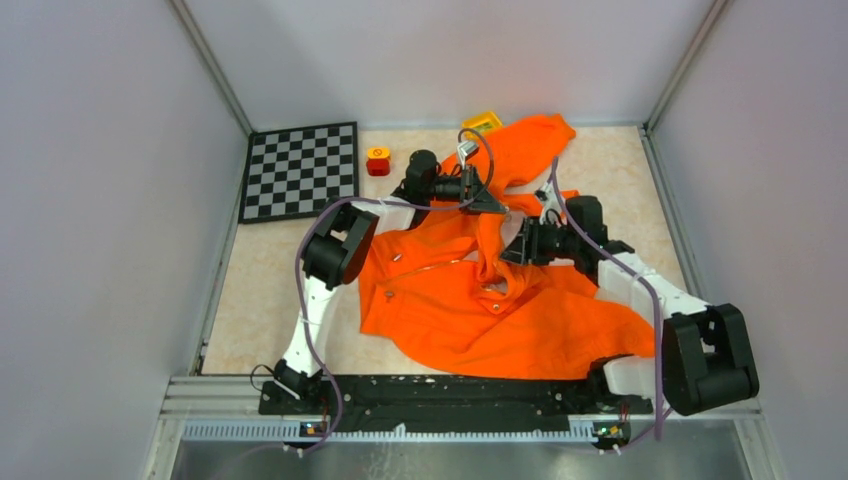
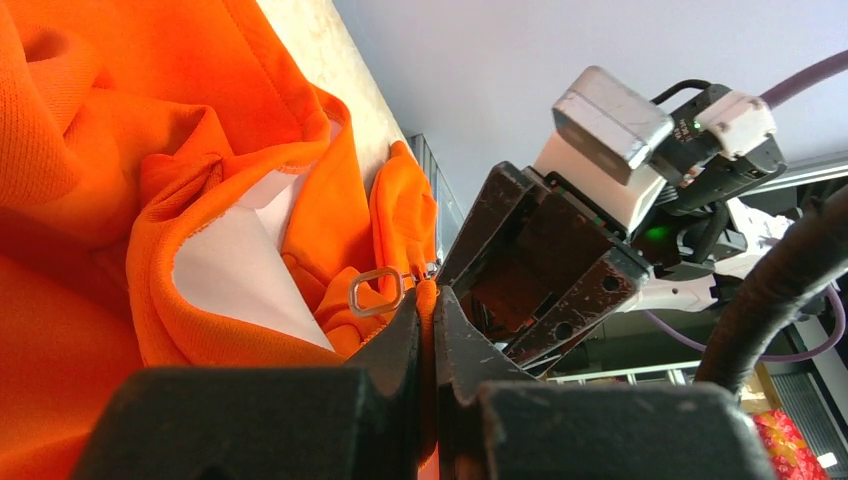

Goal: Zip up the jacket

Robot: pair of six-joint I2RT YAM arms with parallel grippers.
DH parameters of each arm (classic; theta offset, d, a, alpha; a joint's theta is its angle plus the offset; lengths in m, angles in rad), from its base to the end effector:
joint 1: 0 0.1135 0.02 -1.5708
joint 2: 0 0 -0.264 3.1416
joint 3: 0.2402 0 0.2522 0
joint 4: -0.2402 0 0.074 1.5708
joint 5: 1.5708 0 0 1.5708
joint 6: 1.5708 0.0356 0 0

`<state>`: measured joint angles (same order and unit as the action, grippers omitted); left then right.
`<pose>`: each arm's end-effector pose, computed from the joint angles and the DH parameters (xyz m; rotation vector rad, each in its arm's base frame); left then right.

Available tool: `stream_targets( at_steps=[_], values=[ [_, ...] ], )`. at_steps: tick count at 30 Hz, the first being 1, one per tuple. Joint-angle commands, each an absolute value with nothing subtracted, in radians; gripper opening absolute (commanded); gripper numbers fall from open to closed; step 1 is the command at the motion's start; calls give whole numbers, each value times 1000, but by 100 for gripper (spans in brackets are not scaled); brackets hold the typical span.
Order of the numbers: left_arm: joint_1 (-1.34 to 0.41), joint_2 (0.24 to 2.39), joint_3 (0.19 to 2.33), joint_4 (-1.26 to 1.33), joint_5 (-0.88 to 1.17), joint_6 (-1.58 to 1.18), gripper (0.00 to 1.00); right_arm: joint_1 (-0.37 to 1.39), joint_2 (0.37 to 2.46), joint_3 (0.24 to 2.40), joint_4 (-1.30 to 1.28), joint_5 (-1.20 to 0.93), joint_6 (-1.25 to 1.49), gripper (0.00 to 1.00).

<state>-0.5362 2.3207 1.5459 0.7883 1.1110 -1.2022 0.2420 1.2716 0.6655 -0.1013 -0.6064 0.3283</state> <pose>0.4193 -0.2863 0.1794 0.4702 2.0210 -2.0633 0.2438 0.0811 0.2084 -0.2312 2.3052 0.9856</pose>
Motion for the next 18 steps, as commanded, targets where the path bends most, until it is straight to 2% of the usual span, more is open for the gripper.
stream_targets(
  at_steps=[1,18],
  values=[
    [-534,2260,1552,845,1129,-1204,0,268,1267,736,-132,-555,254,44],
    [-534,2257,1546,851,1133,-1204,0,403,1251,796,-180,-469,176,43]
  ],
)
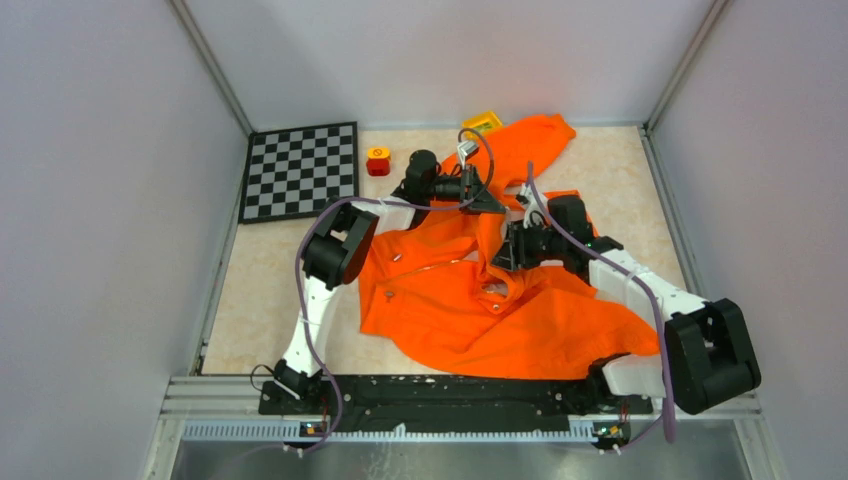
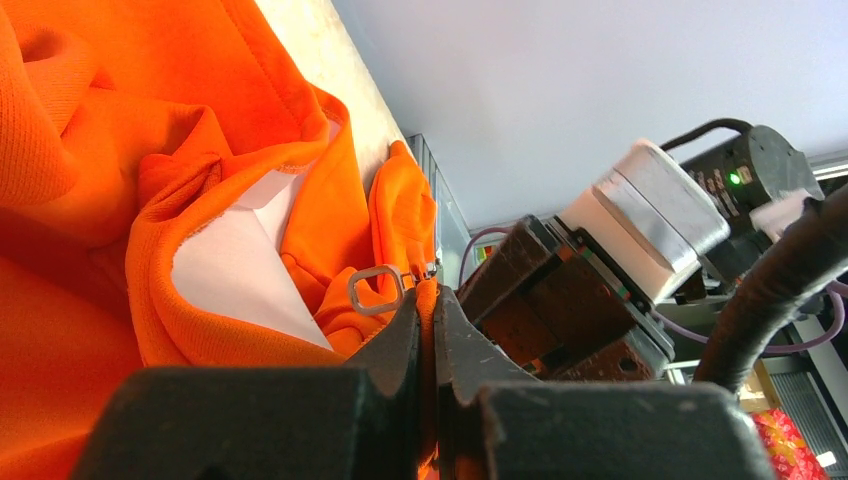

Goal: Zip up the jacket

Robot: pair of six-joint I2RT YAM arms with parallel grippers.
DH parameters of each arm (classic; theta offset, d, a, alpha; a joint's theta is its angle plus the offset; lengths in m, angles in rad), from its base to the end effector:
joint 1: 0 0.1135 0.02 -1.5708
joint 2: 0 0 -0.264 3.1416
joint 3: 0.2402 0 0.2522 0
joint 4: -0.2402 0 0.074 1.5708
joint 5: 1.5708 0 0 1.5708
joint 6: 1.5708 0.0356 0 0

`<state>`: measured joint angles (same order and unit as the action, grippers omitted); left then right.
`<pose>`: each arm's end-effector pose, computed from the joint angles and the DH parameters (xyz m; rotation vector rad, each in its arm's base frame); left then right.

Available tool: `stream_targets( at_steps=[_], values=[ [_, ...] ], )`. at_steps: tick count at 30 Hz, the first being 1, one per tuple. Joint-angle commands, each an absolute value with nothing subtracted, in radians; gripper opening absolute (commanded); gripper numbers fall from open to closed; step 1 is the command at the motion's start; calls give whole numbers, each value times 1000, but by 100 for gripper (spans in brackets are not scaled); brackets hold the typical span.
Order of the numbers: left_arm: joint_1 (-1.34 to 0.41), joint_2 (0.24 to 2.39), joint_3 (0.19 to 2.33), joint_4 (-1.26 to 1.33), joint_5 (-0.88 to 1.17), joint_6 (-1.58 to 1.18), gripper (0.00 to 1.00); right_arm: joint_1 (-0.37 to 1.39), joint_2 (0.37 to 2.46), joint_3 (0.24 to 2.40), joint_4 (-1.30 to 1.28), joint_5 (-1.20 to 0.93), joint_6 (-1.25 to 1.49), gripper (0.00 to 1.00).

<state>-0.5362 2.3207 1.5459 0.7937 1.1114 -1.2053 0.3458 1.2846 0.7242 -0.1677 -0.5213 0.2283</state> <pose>0.4193 -0.2863 0.1799 0.4716 2.0174 -2.0649 0.2415 0.1059 0.2176 -0.4141 2.3058 0.8902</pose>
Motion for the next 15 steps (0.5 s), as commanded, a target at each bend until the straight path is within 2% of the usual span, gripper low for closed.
stream_targets(
  at_steps=[1,9,15],
  values=[
    [-534,2257,1545,851,1133,-1205,0,417,1255,806,-195,-443,168,43],
    [-536,2256,1545,850,1134,-1210,0,490,1257,845,-244,-291,128,42],
    [-538,2254,1547,852,1131,-1212,0,525,1288,862,-269,-273,108,40]
  ],
)
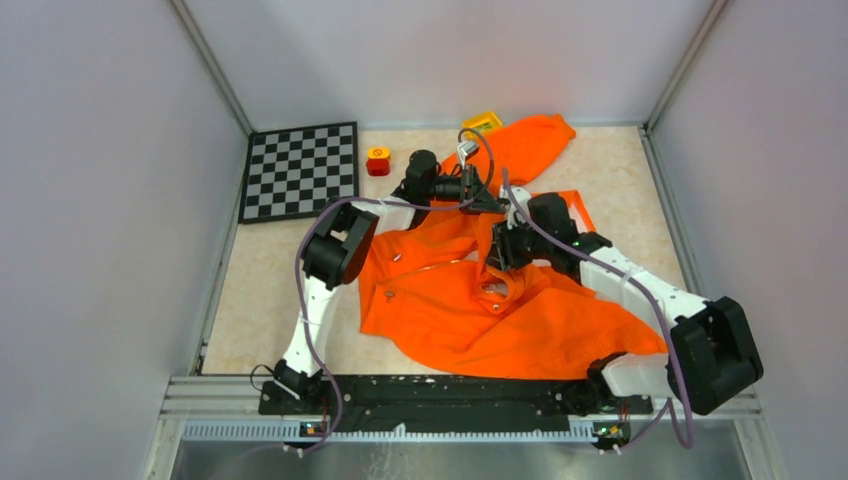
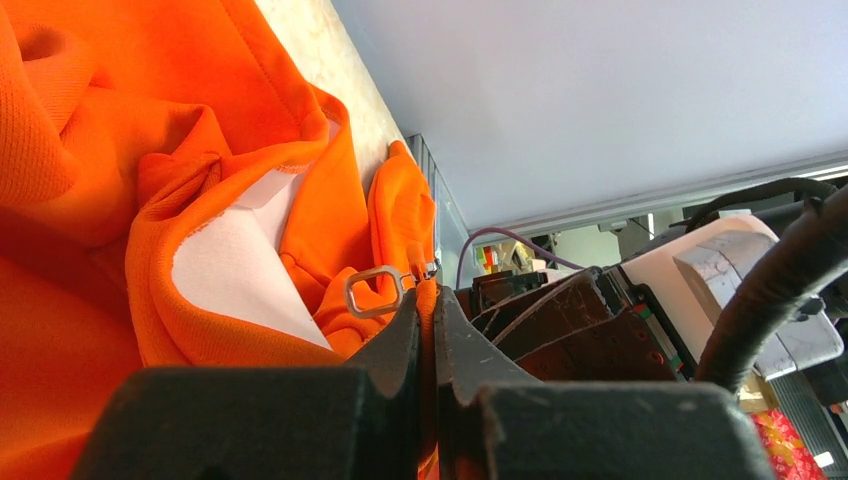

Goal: Zip up the jacket

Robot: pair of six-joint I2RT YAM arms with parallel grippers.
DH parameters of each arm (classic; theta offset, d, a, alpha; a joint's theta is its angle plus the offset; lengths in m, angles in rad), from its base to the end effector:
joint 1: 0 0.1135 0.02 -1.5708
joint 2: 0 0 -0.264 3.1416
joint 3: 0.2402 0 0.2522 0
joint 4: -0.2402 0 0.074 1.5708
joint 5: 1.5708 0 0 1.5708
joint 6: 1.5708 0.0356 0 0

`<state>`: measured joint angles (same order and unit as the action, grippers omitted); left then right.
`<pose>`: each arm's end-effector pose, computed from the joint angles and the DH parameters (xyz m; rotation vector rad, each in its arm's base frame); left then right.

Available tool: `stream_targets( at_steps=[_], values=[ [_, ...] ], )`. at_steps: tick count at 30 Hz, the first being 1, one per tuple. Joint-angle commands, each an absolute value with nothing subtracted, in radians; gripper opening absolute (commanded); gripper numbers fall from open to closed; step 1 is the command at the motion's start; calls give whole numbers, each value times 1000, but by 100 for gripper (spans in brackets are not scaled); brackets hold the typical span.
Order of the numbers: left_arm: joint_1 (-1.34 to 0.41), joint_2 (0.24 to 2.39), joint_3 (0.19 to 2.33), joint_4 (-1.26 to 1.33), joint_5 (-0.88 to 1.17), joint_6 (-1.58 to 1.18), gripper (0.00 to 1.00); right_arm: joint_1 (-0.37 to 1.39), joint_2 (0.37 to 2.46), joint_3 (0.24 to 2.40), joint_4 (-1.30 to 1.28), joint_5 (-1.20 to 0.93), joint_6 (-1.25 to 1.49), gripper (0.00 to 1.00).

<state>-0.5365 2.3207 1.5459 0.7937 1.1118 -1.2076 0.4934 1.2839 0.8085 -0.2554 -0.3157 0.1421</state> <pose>0.4192 -0.2864 0.1799 0.4703 2.0190 -2.0666 0.2333 0.1380 0.2360 -0.5750 2.2844 0.6831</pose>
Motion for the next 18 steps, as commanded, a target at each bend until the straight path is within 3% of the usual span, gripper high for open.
stream_targets(
  at_steps=[1,8,18],
  values=[
    [-537,2254,1547,853,1131,-1212,0,528,1291,863,-271,-273,106,39],
    [-540,2253,1547,853,1134,-1213,0,536,1297,862,-277,-266,105,34],
    [-542,2254,1545,855,1135,-1215,0,537,1309,854,-281,-294,109,34]
  ],
)
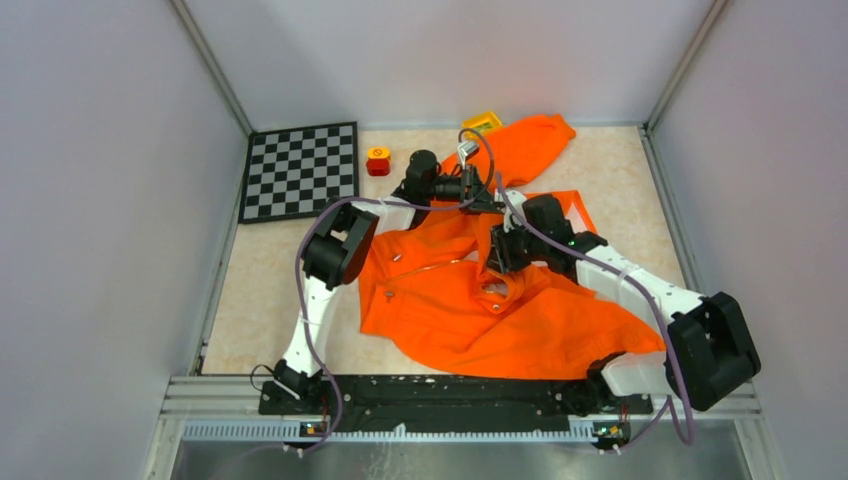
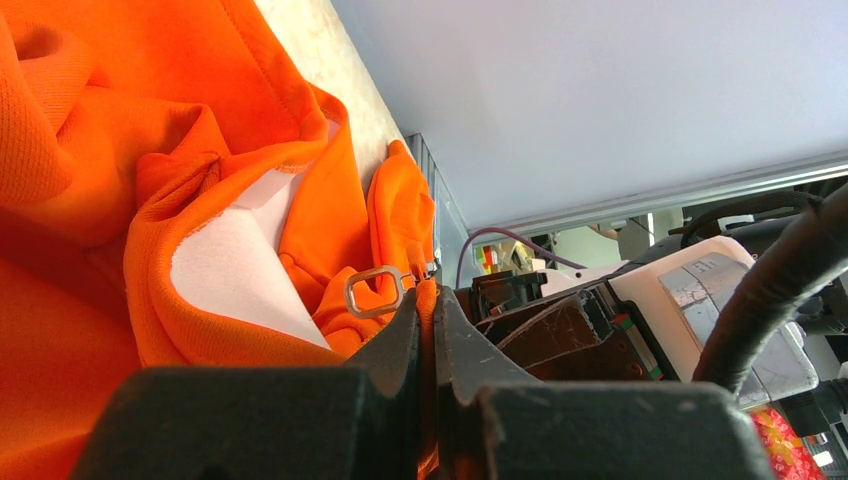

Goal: Zip up the jacket

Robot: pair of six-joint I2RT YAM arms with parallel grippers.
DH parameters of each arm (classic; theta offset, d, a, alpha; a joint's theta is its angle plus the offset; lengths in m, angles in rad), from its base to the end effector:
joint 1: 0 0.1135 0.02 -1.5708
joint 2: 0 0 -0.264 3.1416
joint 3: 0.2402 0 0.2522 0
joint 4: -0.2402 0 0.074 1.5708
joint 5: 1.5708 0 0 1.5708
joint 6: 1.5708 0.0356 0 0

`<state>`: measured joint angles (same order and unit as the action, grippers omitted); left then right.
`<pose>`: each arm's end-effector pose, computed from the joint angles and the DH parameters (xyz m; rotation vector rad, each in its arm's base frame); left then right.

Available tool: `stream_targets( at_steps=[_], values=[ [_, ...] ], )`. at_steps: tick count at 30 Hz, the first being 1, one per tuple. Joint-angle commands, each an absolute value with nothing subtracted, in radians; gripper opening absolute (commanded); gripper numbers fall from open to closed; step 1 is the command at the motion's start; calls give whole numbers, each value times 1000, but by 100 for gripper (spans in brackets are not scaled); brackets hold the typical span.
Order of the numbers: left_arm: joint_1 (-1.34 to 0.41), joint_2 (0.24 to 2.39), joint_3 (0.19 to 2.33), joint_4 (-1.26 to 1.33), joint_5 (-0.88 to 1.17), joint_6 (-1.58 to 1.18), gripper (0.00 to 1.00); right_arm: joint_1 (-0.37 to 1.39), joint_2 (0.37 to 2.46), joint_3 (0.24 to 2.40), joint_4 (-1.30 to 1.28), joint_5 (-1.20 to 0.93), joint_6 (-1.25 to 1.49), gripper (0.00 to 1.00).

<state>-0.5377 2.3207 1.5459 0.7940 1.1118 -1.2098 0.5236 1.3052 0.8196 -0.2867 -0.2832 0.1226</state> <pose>0.4189 -0.2869 0.1799 0.4698 2.0203 -2.0685 0.2313 0.1450 0.2315 -0.6176 2.3165 0.6441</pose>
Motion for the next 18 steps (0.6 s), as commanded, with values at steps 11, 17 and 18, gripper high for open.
stream_targets(
  at_steps=[11,17,18],
  values=[
    [-542,2269,1541,951,1177,-1220,0,499,1223,789,-169,-277,229,0],
    [-545,2308,1516,1343,1233,-1414,0,287,1071,574,203,-550,393,0],
    [-547,2313,1517,1387,1236,-1435,0,267,1068,558,233,-575,406,0]
  ],
)
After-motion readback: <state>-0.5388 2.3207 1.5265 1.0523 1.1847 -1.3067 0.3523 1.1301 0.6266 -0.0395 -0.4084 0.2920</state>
